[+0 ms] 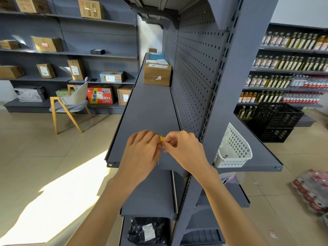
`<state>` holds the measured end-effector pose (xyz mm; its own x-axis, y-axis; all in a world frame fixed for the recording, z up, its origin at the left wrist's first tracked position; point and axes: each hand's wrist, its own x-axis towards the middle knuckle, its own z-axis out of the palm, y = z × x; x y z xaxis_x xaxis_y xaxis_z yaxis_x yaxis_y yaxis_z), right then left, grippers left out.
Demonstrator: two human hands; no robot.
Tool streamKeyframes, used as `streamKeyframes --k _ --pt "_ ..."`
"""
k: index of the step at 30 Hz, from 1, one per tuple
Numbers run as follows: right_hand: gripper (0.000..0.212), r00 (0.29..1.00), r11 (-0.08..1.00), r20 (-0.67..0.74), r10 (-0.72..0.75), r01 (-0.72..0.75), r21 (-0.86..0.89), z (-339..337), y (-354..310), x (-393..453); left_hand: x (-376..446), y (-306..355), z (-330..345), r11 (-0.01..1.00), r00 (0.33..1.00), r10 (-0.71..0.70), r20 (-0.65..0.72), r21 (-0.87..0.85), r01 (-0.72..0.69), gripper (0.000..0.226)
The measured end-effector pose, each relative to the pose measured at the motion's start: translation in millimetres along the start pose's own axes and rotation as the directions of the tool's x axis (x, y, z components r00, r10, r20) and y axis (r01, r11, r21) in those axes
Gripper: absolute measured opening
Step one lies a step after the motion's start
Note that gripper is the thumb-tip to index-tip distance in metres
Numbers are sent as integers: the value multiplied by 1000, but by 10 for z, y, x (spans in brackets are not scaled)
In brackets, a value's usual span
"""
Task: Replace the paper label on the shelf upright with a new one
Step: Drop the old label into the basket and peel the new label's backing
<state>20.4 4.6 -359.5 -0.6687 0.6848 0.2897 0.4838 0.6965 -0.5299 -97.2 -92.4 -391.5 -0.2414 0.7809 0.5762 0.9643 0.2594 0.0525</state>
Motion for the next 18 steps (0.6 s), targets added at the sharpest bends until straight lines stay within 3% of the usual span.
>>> streamKeyframes --k 13,18 --pt "9 1000 999 -1 16 -16 -42 35 0 -97 -64 60 -34 1000 999 16 -31 -3 -16 29" --pt "9 1000 999 -9 16 -17 -29 29 20 -114 -93 70 -31 999 999 8 -50 -41 -10 11"
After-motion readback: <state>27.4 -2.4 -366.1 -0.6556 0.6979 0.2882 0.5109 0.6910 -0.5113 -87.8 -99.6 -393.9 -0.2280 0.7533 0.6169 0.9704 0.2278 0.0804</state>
